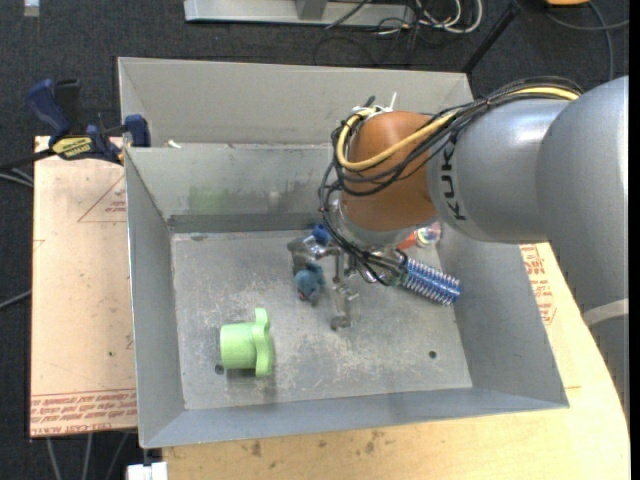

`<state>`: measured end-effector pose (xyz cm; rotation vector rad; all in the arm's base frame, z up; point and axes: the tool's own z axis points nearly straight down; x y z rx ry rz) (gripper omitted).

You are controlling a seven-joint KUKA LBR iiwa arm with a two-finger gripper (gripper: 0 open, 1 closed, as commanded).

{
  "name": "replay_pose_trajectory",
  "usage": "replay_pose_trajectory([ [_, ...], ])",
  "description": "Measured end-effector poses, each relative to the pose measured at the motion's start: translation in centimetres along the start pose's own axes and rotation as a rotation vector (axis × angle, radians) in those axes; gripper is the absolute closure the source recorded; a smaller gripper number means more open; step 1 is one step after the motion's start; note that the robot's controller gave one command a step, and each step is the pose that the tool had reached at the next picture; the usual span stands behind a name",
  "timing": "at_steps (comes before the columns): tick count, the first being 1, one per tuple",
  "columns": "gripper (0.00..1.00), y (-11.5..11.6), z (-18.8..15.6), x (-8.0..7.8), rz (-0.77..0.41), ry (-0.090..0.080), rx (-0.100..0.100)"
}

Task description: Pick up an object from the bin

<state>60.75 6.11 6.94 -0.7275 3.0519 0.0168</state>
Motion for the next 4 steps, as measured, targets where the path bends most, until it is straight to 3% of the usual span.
replay_pose_trajectory([
  [1, 1.0, 0.0, -0.1, 0.0, 0.0, -0.002, 0.0],
  [3, 1.0, 0.0, -2.3, -0.3, 0.002, 0.002, 0.008],
  [4, 1.0, 0.1, -8.5, -0.6, 0.003, -0.004, 0.012],
])
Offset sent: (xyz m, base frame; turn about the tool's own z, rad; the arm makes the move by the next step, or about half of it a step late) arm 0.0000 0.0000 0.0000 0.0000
